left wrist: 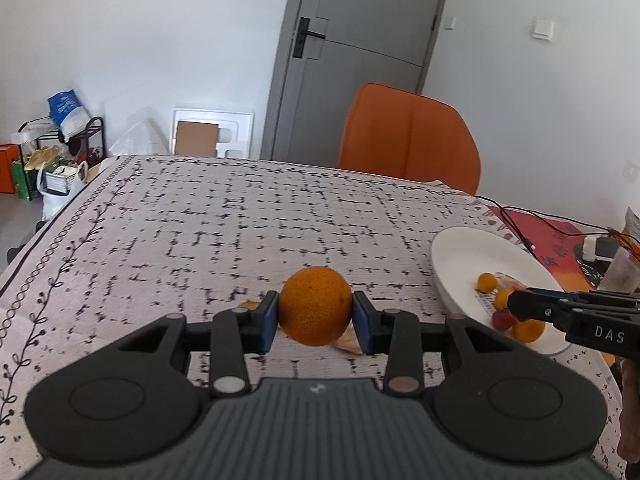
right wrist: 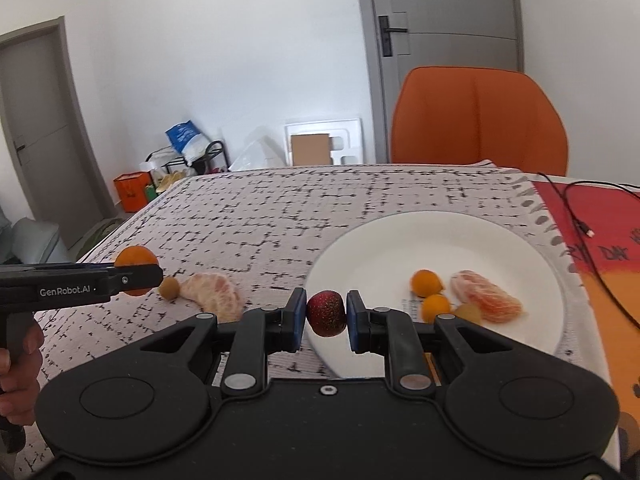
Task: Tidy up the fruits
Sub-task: 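Carry the orange with the left gripper while the right gripper carries the red apple over the bowl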
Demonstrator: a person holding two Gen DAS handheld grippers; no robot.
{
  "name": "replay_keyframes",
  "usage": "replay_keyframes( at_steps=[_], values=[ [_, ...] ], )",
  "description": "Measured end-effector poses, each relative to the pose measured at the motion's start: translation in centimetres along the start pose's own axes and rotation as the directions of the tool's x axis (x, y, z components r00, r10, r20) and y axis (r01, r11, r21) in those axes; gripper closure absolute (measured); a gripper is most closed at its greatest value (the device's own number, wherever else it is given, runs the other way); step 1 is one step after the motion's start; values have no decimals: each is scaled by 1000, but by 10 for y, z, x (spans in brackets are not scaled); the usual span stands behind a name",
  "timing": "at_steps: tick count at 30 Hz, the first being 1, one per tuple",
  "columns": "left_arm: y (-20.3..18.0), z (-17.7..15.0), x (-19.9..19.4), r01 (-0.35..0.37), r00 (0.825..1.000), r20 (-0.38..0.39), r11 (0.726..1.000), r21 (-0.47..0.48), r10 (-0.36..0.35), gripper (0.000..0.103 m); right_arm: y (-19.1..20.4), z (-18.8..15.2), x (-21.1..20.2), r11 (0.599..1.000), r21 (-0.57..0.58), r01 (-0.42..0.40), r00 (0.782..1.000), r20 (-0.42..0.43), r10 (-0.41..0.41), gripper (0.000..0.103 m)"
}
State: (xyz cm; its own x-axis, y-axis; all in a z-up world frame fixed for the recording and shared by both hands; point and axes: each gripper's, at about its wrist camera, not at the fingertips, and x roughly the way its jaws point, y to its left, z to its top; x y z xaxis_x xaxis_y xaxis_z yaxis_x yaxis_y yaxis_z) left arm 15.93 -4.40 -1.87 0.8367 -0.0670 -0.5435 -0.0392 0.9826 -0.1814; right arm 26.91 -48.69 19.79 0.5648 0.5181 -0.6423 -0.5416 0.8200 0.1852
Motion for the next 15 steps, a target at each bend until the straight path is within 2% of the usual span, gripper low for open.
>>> replay_keyframes(
  at_steps=[15],
  values=[
    [-39,3,14,52,999,-8,997,58,-52,65,-38,-9,-17,996,67,62,998,19,-64,83]
  ],
)
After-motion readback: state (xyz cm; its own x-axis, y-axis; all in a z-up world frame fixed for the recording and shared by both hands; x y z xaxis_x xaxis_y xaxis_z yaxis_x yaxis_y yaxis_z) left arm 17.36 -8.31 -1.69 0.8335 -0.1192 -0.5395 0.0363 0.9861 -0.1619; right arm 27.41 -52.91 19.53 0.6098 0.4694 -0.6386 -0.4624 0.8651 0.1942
